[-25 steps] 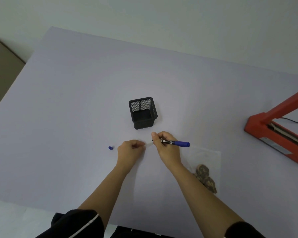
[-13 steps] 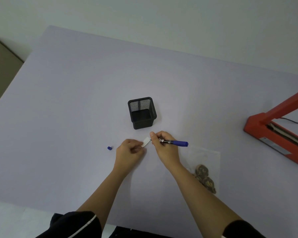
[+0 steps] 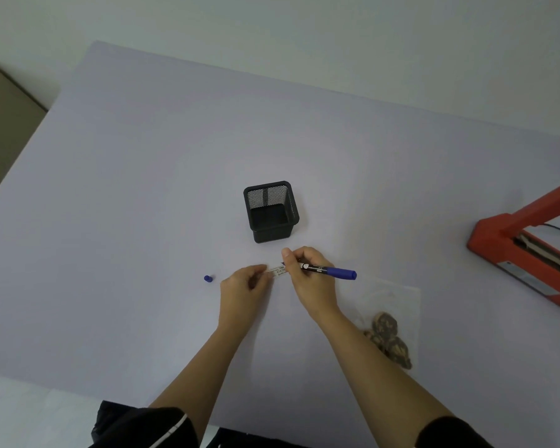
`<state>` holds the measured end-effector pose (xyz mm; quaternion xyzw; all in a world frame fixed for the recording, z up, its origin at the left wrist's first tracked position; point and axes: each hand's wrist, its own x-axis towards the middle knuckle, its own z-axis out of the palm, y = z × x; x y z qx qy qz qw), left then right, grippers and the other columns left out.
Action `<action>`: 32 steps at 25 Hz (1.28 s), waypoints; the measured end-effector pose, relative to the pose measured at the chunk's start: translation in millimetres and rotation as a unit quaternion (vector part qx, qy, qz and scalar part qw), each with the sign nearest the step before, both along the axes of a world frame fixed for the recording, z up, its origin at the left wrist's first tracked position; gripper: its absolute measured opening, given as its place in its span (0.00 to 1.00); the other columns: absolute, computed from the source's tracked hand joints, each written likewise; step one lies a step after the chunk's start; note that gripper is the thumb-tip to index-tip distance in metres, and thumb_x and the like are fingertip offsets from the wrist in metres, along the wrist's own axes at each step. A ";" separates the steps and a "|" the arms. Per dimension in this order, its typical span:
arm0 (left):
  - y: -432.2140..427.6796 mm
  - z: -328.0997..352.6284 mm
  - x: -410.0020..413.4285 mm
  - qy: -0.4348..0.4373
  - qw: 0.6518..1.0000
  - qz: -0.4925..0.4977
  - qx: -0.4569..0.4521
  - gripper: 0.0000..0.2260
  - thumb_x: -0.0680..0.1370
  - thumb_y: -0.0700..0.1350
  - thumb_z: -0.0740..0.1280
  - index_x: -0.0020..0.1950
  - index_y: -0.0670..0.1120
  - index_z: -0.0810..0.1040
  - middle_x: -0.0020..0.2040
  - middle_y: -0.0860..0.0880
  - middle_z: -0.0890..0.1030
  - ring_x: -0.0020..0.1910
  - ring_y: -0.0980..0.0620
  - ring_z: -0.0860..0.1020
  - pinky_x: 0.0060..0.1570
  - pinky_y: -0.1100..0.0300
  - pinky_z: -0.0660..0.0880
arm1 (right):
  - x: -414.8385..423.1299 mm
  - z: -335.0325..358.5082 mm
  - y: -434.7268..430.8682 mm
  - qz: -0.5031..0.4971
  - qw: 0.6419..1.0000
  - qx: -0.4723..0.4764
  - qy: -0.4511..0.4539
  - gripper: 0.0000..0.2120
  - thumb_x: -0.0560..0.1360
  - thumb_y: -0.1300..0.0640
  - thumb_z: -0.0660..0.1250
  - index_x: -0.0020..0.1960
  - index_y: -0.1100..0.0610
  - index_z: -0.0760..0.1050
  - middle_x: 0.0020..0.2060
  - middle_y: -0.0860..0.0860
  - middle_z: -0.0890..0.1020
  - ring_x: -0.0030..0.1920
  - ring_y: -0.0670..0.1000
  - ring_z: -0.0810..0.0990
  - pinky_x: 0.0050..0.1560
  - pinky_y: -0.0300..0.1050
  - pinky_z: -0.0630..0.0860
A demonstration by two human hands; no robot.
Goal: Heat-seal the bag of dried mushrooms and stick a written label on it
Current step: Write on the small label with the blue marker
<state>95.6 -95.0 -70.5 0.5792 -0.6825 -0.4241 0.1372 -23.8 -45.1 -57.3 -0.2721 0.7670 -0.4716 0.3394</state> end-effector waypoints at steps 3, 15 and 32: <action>9.1 -9.2 4.0 -0.020 0.987 -0.092 -0.131 0.14 0.76 0.44 0.67 0.60 0.42 0.78 0.50 0.45 0.79 0.38 0.51 0.77 0.42 0.60 0.75 | -1.6 -6.4 3.1 -0.009 1.000 0.000 -0.004 0.12 0.75 0.50 0.65 0.37 0.56 0.74 0.35 0.56 0.81 0.36 0.52 0.80 0.36 0.36 0.77; 22.2 -37.5 3.1 -0.006 0.950 -0.114 -0.289 0.11 0.76 0.43 0.66 0.53 0.39 0.82 0.47 0.41 0.80 0.39 0.47 0.79 0.42 0.58 0.78 | -4.3 -36.9 6.1 0.024 0.987 -0.109 0.117 0.16 0.74 0.52 0.62 0.32 0.61 0.71 0.29 0.47 0.73 0.32 0.41 0.72 0.34 0.27 0.70; 22.6 -38.1 0.8 -0.003 0.943 -0.118 -0.310 0.11 0.75 0.43 0.66 0.52 0.40 0.83 0.47 0.41 0.81 0.36 0.48 0.78 0.42 0.62 0.75 | -2.8 -50.2 7.6 0.059 0.977 -0.115 0.169 0.13 0.75 0.56 0.63 0.34 0.62 0.71 0.31 0.53 0.75 0.33 0.47 0.72 0.35 0.33 0.73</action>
